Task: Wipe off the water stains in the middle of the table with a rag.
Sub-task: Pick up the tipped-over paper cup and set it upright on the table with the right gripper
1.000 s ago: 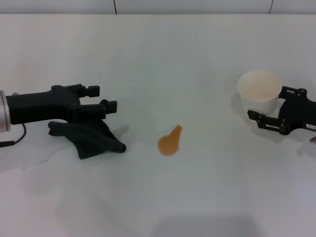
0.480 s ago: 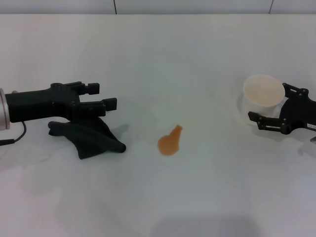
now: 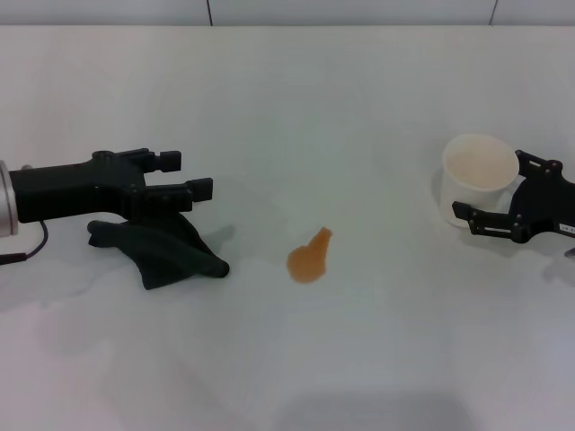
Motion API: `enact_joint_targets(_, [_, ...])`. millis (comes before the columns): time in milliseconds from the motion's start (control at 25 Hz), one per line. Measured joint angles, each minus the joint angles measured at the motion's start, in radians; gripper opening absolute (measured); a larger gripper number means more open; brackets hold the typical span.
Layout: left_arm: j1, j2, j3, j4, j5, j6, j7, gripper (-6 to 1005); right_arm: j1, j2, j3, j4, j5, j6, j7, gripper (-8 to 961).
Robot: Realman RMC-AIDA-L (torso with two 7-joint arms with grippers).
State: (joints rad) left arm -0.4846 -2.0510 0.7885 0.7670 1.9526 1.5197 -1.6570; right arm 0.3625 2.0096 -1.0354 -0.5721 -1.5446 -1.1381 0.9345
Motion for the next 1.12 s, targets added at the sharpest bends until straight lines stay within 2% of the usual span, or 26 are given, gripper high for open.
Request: enact_joint_targets(1120, [0.003, -0.003, 0.000, 0.000, 0.000, 0.001, -0.004, 845, -0.044, -0.006, -0.002, -0.018, -0.008, 0.000, 0.014, 851])
